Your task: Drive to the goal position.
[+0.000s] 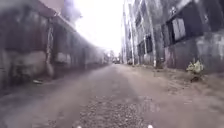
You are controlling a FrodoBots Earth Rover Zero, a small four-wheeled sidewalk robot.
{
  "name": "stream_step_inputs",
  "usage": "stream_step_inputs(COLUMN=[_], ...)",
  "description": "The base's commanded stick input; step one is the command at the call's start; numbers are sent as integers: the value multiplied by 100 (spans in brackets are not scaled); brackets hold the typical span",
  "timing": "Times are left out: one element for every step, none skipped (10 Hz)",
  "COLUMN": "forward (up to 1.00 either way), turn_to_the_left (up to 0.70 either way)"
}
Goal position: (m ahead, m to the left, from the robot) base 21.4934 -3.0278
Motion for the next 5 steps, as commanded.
stream_step_inputs(forward=[100,100,100,100,100], turn_to_the_left=[0,0,0,0,0])
